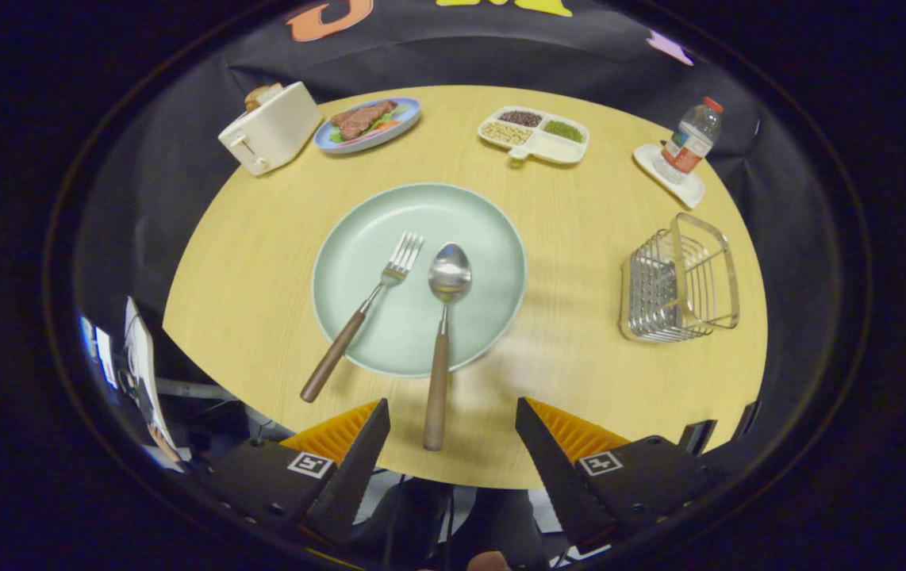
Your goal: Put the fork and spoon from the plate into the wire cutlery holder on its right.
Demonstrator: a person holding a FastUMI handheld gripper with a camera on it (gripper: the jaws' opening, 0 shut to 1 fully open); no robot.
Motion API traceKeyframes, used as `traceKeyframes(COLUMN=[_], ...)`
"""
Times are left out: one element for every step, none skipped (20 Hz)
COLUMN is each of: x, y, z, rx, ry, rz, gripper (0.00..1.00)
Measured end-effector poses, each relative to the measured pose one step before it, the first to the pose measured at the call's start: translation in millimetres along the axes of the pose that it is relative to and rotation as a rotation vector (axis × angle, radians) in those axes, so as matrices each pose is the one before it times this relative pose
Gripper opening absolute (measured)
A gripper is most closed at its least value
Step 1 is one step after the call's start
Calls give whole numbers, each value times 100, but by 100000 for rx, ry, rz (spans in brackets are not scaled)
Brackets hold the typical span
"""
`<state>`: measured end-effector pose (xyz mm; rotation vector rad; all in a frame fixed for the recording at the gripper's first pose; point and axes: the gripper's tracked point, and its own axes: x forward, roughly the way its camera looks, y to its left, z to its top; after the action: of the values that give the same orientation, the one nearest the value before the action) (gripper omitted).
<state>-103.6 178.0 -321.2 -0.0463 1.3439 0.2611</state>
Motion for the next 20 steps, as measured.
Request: traceKeyframes(x=[526,450,532,488,503,427,394,198,300,295,330,14,174,-4,-34,-242,-234,-128,-71,-427], y=[-10,-64,-217,-80,-28,-40,-136,-27,-25,-84,12,-18,-50,-108,-24,211,38,133,71,105], z=[-287,-137,-44,-58,48,82,-82,65,48,-20,-47,-38,-125,14,102,134,67,432,41,-143], rx=[-311,-34,598,844,952,888,657,1177,892,1350,218,120,108,-301,-232,-371,689,1534,998,-91], ry=[1624,1743,1383,1656,1123,1090,1228,1052,1124,483,958,1264,1067,596,64,-131,-242,-1088,-308,1225], rz=[-88,-461,-850,-433,-68,95,-384,316,-109,-394,157,-411,159,-686,25,1163,868,1070,1294,1671], gripper=[96,96,96,91,86,83,82,82,72,68,66,64,42,34,25,15,14,6,0,0])
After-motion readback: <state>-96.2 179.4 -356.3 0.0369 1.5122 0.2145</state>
